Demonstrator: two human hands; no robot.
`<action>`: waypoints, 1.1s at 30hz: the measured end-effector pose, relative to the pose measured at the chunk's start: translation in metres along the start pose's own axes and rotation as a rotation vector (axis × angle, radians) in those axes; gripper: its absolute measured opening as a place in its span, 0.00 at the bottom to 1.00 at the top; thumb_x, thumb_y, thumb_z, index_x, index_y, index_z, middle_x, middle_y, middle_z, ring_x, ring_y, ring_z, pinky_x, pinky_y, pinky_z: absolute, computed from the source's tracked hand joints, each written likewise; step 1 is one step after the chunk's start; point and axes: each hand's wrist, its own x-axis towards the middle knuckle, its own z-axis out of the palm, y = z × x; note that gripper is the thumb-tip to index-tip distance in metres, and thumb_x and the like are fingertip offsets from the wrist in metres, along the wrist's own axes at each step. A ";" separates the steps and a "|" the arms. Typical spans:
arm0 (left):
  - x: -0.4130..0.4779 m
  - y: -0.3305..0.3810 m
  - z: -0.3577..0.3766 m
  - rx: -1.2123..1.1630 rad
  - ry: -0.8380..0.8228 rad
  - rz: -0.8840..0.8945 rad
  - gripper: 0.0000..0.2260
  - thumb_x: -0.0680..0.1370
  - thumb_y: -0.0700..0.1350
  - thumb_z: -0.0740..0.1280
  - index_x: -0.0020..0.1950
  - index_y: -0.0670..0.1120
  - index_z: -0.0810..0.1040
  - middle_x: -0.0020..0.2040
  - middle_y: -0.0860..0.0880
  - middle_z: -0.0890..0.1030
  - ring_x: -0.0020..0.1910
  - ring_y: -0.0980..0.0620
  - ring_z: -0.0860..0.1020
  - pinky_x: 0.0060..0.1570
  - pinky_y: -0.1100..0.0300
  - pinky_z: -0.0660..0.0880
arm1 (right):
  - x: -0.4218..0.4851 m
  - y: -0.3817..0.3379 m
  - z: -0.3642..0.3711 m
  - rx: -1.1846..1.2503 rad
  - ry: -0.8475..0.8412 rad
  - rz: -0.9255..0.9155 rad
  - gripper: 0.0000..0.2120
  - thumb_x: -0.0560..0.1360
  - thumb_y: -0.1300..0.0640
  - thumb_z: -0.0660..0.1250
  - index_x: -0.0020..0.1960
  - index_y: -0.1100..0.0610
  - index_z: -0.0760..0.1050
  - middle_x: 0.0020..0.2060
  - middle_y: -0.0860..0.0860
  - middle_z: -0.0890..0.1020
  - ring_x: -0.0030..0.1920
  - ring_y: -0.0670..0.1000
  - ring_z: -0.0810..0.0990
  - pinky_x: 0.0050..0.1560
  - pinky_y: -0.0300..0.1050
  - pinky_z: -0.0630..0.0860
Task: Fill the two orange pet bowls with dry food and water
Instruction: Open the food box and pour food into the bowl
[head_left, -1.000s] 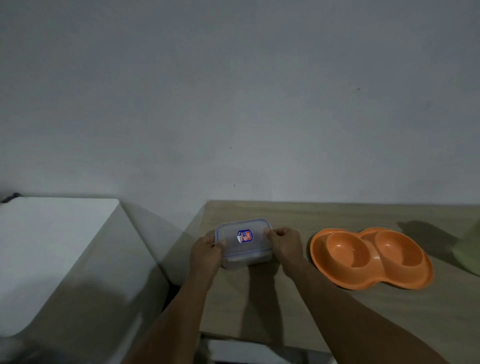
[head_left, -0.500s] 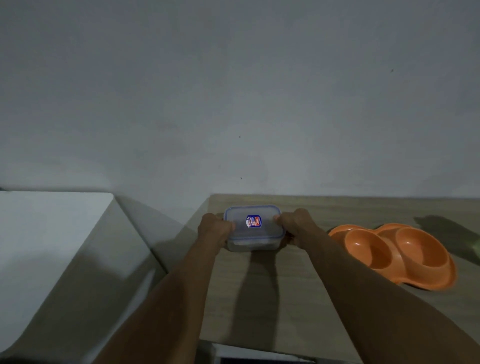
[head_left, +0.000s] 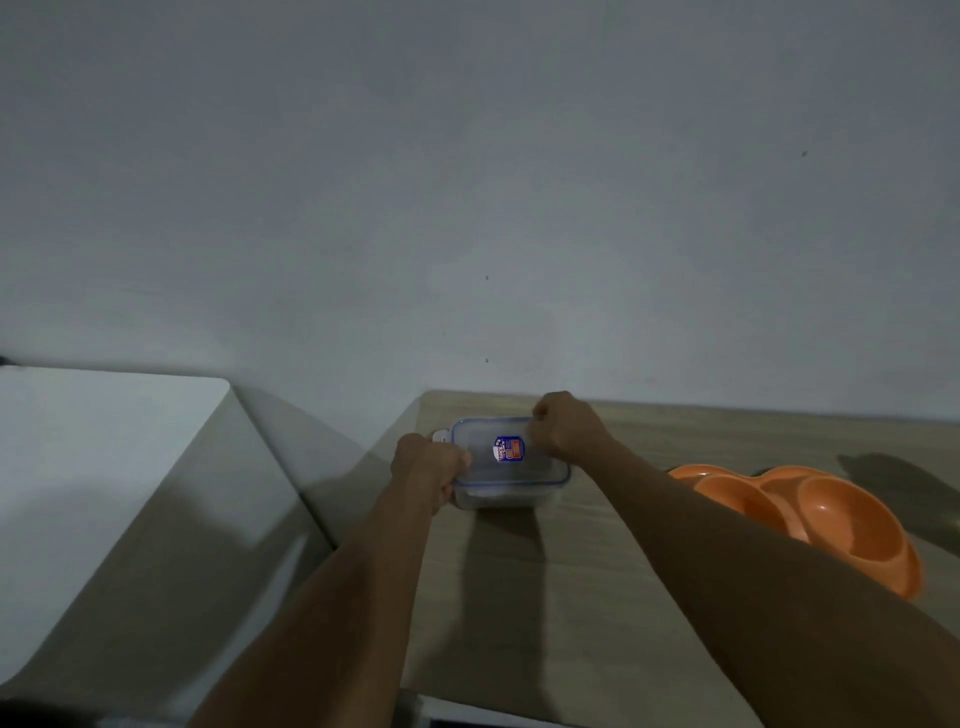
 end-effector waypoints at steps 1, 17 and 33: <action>0.002 0.000 0.000 0.001 -0.001 -0.007 0.15 0.69 0.37 0.75 0.54 0.38 0.77 0.45 0.40 0.78 0.31 0.49 0.73 0.27 0.64 0.69 | 0.003 -0.007 0.004 -0.035 -0.030 -0.022 0.16 0.75 0.52 0.62 0.56 0.59 0.79 0.56 0.61 0.82 0.56 0.62 0.80 0.58 0.51 0.77; 0.008 0.001 0.001 -0.014 -0.084 -0.210 0.07 0.76 0.36 0.70 0.51 0.41 0.74 0.37 0.46 0.70 0.32 0.53 0.68 0.29 0.61 0.68 | 0.019 -0.034 0.046 -0.171 0.292 -0.313 0.17 0.79 0.46 0.57 0.48 0.60 0.74 0.45 0.57 0.80 0.47 0.60 0.78 0.50 0.53 0.72; -0.011 0.013 0.002 0.043 -0.107 -0.255 0.11 0.78 0.39 0.68 0.39 0.47 0.71 0.32 0.51 0.67 0.27 0.55 0.61 0.24 0.65 0.63 | -0.055 0.048 0.046 -0.644 0.289 -0.798 0.22 0.68 0.57 0.71 0.57 0.69 0.80 0.50 0.64 0.84 0.51 0.63 0.84 0.51 0.53 0.81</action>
